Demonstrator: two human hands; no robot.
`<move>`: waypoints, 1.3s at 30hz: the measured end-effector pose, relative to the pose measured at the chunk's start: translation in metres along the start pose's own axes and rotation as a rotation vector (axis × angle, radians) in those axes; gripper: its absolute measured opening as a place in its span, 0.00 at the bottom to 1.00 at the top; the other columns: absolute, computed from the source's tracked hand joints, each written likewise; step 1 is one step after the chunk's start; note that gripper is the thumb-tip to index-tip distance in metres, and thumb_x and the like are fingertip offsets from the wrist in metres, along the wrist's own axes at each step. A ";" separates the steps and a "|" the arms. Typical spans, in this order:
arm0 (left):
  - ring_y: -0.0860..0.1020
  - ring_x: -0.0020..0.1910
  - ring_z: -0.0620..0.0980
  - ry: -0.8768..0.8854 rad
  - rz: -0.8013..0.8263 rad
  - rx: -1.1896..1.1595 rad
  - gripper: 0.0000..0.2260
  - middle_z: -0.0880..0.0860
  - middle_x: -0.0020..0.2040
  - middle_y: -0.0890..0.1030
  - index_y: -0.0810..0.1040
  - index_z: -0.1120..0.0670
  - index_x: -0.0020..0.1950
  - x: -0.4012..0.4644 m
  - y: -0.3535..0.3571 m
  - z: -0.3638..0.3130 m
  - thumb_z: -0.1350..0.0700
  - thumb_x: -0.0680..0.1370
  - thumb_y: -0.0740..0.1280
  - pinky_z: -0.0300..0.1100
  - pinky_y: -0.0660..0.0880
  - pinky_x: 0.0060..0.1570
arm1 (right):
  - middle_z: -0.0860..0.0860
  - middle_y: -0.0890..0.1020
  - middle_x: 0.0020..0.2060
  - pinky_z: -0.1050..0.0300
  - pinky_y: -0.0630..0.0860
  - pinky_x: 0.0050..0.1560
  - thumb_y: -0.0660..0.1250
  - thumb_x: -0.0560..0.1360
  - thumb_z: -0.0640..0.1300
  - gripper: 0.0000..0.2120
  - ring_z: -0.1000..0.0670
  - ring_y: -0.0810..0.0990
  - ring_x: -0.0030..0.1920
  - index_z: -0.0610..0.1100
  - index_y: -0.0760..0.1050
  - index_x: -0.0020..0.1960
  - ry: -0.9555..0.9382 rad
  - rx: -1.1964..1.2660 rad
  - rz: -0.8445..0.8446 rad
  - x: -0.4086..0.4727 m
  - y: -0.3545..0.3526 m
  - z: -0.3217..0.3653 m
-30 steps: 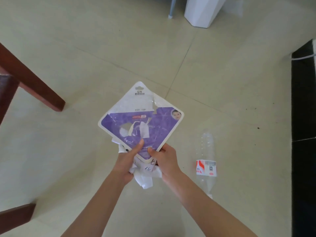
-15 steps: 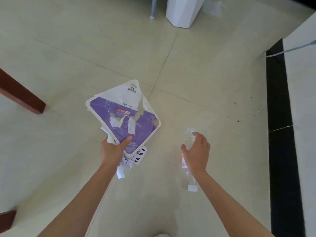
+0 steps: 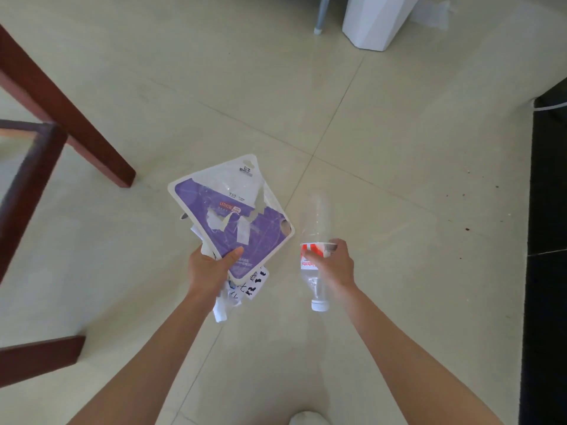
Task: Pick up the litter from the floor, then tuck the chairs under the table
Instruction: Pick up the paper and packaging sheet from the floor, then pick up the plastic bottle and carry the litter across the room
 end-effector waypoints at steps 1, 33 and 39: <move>0.80 0.37 0.52 0.005 -0.023 0.006 0.08 0.50 0.36 0.81 0.77 0.51 0.39 -0.006 -0.007 -0.008 0.58 0.68 0.75 0.44 0.76 0.42 | 0.55 0.74 0.41 0.60 0.73 0.42 0.75 0.66 0.49 0.24 0.50 0.77 0.45 0.47 0.68 0.55 -0.010 0.047 0.051 -0.004 0.005 0.015; 0.81 0.39 0.54 0.087 -0.110 0.100 0.13 0.54 0.42 0.82 0.79 0.56 0.51 -0.521 -0.171 -0.470 0.54 0.69 0.74 0.47 0.80 0.40 | 0.47 0.80 0.47 0.50 0.77 0.53 0.75 0.66 0.43 0.19 0.48 0.81 0.47 0.45 0.71 0.53 -0.182 0.120 0.446 -0.483 -0.298 0.432; 0.82 0.42 0.56 0.077 -0.155 0.082 0.13 0.56 0.44 0.82 0.79 0.56 0.52 -0.506 -0.173 -0.478 0.55 0.69 0.74 0.50 0.80 0.44 | 0.47 0.80 0.51 0.46 0.77 0.56 0.76 0.65 0.46 0.22 0.47 0.81 0.50 0.47 0.70 0.55 -0.209 0.060 0.445 -0.459 -0.297 0.446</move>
Point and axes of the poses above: each hand's wrist, its own x-axis towards the middle knuckle, its own y-axis out of the palm, z = x × y, the point moved 2 cm from there along x, towards the middle knuckle
